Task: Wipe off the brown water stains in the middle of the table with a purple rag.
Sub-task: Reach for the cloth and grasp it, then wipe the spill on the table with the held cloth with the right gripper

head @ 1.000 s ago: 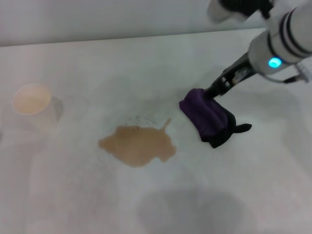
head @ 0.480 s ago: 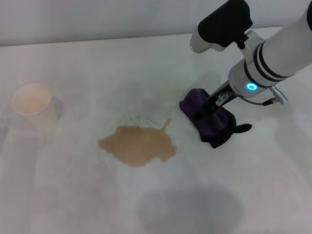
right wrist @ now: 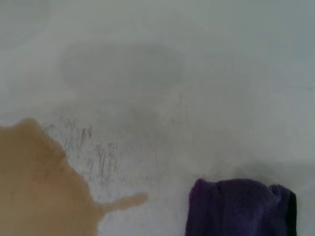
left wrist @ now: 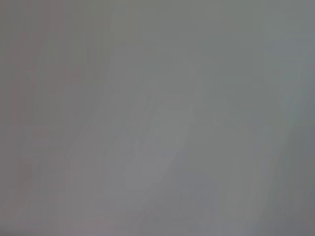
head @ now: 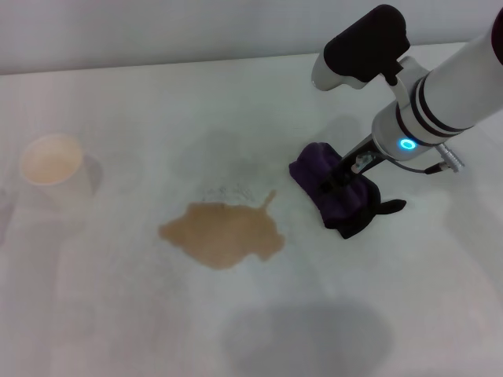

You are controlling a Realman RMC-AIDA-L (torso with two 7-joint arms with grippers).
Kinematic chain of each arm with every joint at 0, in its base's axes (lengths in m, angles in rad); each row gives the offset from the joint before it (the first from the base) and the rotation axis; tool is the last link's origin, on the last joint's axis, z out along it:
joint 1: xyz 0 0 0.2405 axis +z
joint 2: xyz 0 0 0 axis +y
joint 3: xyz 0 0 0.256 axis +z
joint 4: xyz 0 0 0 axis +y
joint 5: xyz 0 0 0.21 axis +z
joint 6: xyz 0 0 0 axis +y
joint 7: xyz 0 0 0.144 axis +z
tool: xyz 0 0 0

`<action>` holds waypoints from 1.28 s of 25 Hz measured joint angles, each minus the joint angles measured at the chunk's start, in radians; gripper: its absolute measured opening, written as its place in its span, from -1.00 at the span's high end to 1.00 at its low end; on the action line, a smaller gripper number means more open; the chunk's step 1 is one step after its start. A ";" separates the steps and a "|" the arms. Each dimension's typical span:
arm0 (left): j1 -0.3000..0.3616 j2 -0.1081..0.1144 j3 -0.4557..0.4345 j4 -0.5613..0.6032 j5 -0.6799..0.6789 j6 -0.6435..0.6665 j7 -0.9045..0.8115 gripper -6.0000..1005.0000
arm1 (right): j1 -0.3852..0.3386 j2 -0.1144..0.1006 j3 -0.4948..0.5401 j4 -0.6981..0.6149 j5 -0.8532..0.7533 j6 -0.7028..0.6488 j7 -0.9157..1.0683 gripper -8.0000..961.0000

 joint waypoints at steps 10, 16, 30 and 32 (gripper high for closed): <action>0.002 0.000 0.002 0.000 0.002 0.000 -0.004 -0.74 | 0.010 0.001 0.004 0.053 0.000 -0.032 0.013 0.01; 0.001 0.000 0.004 -0.001 0.007 0.000 -0.006 -0.75 | 0.022 0.002 0.006 0.094 0.003 -0.036 0.022 0.32; 0.002 0.000 0.004 -0.002 0.005 0.000 -0.006 -0.74 | 0.018 -0.003 0.007 0.068 0.142 -0.020 -0.098 0.76; 0.004 0.000 0.003 -0.002 0.003 0.000 -0.006 -0.74 | 0.018 -0.003 0.006 0.044 0.236 0.016 -0.181 0.76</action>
